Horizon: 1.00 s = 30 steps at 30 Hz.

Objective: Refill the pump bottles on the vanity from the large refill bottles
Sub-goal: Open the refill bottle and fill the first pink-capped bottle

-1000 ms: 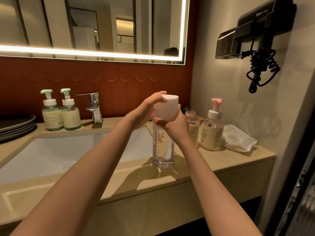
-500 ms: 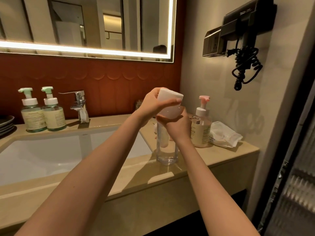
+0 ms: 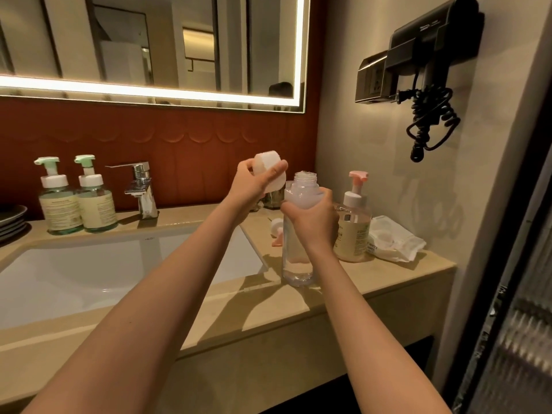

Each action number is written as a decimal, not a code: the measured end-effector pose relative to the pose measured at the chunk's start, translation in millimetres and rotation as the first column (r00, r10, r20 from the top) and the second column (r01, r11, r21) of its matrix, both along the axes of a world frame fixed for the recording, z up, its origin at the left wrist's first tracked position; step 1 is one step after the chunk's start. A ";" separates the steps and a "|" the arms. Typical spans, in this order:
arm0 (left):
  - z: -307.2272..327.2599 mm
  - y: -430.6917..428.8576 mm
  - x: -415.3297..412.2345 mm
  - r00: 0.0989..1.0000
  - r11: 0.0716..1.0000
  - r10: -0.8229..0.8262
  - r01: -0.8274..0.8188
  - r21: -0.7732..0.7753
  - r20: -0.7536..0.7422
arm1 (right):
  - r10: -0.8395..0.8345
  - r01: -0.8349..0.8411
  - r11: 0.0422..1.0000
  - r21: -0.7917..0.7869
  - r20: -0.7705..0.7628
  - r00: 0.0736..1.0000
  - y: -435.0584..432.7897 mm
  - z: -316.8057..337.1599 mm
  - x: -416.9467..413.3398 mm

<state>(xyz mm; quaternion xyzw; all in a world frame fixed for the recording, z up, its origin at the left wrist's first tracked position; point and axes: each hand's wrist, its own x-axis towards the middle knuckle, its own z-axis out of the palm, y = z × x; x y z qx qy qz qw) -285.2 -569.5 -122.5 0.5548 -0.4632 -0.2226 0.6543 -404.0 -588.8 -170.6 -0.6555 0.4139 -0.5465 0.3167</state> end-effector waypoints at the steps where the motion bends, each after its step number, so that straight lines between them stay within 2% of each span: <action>1: -7.3 -1.2 1.9 0.999 0.999 0.011 -0.013 0.050 0.040 | -0.004 0.004 1.000 -0.001 -0.004 1.000 0.1 0.2 -2.0; 6: -38.5 -9.4 7.9 0.975 0.968 0.043 -0.094 0.232 0.218 | -0.041 0.041 0.999 -0.007 0.000 0.999 -2.3 1.7 -15.5; 9: -54.9 -11.4 6.5 0.948 0.936 -0.039 -0.076 0.343 0.316 | -0.073 0.073 0.997 0.004 0.001 0.997 -4.6 1.9 -20.9; 13: -78.7 -14.7 -5.5 0.857 0.856 -0.188 -0.096 0.507 0.480 | -0.074 0.074 0.997 0.002 0.009 0.997 -5.9 2.1 -29.2; 23: -105.3 -24.4 -20.7 0.743 0.849 -0.263 -0.125 0.514 0.615 | -0.080 0.080 0.997 -0.014 -0.003 0.997 -8.6 2.6 -45.9; 25: -98.4 -25.2 -21.8 0.746 0.837 -0.268 -0.133 0.531 0.609 | -0.112 0.111 0.994 -0.012 -0.006 0.994 -12.5 0.8 -44.7; 27: -85.7 -26.3 -23.9 0.793 0.836 -0.232 -0.134 0.533 0.563 | -0.138 0.138 0.990 -0.016 -0.009 0.990 -16.7 -0.5 -44.5; 30: -67.9 -33.0 -28.5 0.830 0.886 -0.061 -0.211 0.414 0.554 | -0.158 0.158 0.987 -0.019 -0.014 0.987 -21.0 -0.8 -48.8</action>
